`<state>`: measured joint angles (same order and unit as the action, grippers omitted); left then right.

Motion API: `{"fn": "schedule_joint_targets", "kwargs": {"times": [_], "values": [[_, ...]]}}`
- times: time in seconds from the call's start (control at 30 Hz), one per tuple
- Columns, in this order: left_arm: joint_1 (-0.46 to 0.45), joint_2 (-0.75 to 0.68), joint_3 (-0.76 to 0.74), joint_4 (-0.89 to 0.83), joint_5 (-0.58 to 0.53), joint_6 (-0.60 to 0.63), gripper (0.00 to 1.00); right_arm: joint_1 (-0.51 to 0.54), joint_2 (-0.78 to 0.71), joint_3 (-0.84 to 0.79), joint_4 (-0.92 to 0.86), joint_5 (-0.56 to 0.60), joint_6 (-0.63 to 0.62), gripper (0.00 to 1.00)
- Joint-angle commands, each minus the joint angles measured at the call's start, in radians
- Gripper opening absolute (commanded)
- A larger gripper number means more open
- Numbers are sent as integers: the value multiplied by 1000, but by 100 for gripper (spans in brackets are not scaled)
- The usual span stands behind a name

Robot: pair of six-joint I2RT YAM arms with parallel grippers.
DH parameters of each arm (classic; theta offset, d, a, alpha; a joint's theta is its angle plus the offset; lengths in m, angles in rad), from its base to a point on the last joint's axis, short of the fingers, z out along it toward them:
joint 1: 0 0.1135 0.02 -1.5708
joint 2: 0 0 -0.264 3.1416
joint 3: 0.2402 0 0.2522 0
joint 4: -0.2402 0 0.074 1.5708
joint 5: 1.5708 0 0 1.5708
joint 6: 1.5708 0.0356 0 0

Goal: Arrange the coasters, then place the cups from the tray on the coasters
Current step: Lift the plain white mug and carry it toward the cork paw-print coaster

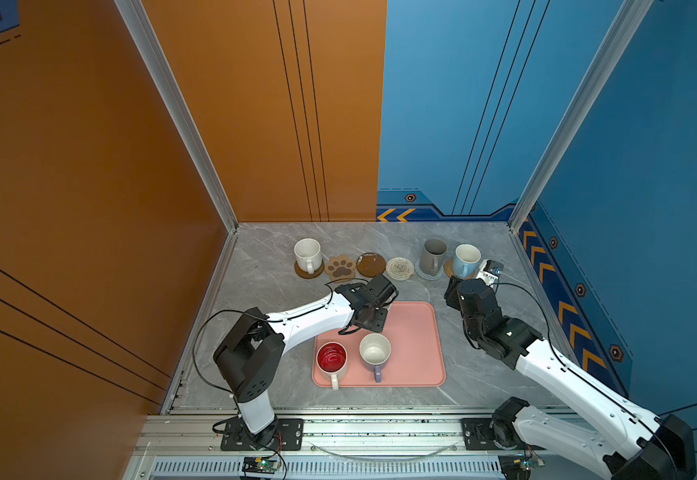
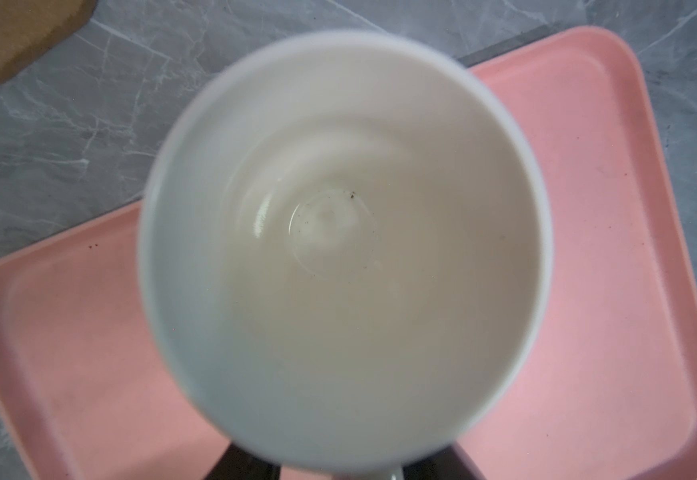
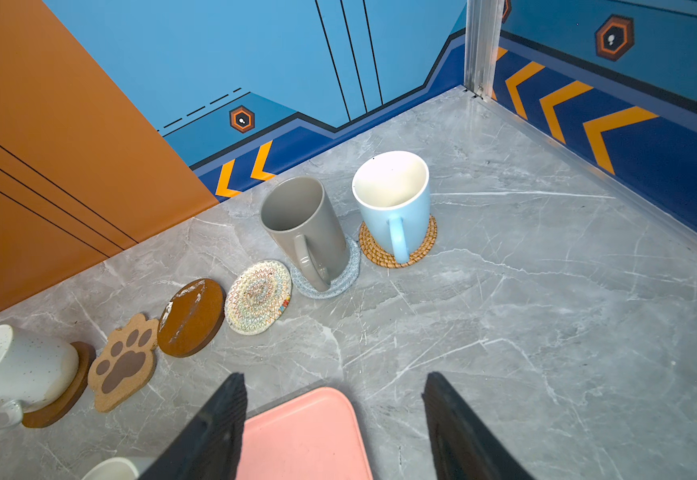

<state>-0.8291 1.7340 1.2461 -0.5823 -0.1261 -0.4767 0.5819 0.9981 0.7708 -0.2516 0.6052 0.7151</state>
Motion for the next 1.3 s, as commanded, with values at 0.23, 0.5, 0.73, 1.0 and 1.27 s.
{"fn": "schedule_joint_targets", "kwargs": {"times": [0.23, 0.5, 0.73, 1.0, 1.27], "values": [[22, 27, 35, 13, 10, 15, 29, -13, 11, -7, 13, -27, 15, 67], [22, 30, 33, 12, 14, 18, 15, -16, 5, -11, 11, -34, 14, 67], [21, 8, 32, 13, 1, 19, 0, -19, 4, -13, 12, -41, 14, 68], [16, -50, 34, 12, -36, 37, 0, -22, -1, -18, 11, -46, 13, 67], [58, -94, 71, 12, -128, 85, 0, -28, -12, -23, 12, -56, 9, 67]]}}
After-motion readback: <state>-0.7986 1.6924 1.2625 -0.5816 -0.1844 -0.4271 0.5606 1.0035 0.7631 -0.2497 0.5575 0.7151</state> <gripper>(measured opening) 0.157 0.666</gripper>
